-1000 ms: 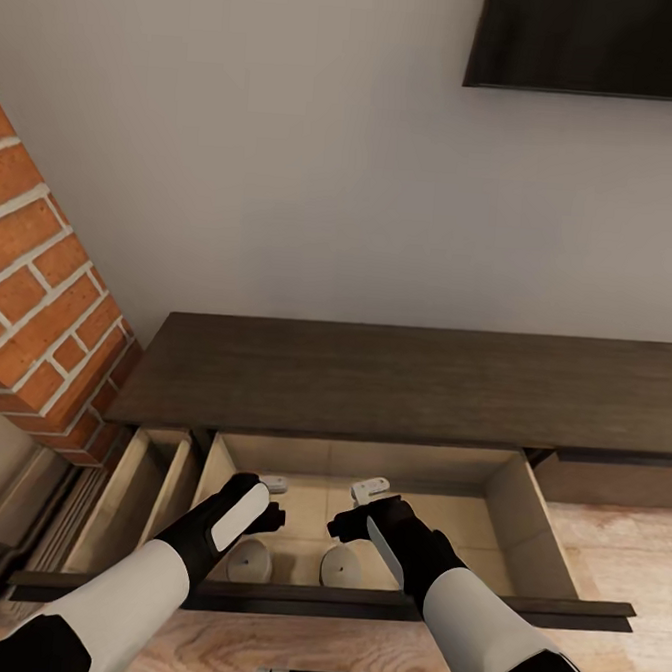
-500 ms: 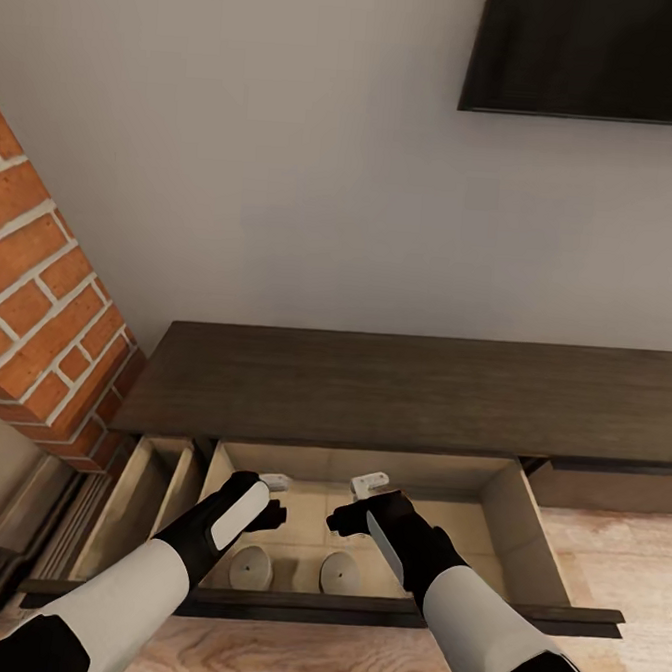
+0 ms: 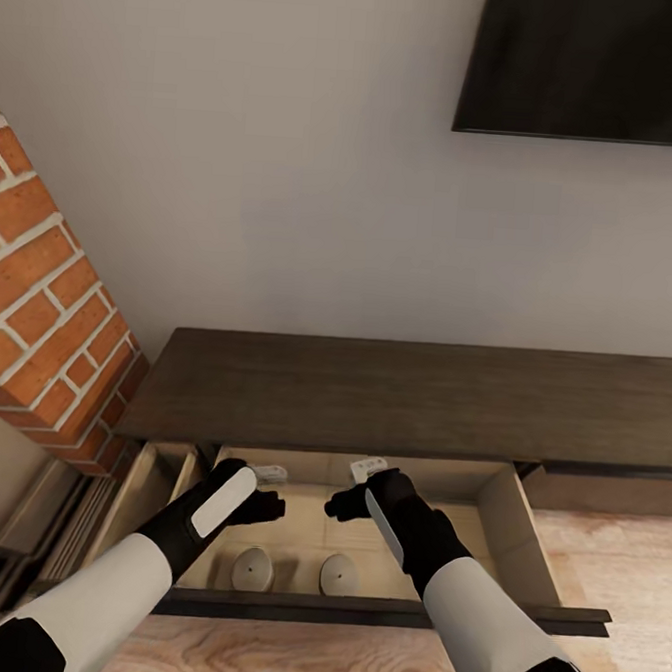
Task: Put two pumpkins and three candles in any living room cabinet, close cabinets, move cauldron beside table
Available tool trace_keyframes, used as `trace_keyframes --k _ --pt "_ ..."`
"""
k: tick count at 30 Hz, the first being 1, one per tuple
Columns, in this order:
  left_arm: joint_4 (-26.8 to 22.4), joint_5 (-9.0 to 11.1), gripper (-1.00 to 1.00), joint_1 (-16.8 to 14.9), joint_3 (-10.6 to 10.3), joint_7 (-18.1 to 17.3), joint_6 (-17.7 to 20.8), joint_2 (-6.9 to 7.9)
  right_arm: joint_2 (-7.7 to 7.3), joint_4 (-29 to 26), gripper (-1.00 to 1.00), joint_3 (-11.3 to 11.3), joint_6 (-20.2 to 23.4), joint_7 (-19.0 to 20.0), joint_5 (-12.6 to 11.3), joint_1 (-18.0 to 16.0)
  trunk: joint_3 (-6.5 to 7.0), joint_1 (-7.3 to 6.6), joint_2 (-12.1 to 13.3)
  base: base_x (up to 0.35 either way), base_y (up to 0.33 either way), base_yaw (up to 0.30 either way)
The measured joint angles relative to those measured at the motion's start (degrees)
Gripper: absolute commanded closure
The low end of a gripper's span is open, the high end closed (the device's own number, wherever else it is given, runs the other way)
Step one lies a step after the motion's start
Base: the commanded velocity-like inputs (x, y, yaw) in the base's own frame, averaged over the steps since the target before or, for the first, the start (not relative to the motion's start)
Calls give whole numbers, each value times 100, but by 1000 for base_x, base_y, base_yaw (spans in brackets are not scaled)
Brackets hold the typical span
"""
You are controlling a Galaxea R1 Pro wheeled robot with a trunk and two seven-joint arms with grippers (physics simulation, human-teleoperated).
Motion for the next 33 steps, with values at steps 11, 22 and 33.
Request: trace_keyframes --k 11,22,33 --pt "-124 195 -100 -1 -18 2 5 98 -112 -200 -100 -22 344 10 5 0 198 -242 441 -171 0 0" --pt "-505 200 -100 63 -29 2 14 218 -390 -689 -100 -125 390 288 -2 8 395 -483 882 -11 0 0" --pt "-486 200 -100 71 -39 2 22 208 -407 -705 -100 -135 671 368 -3 9 592 -725 1324 -286 0 0"
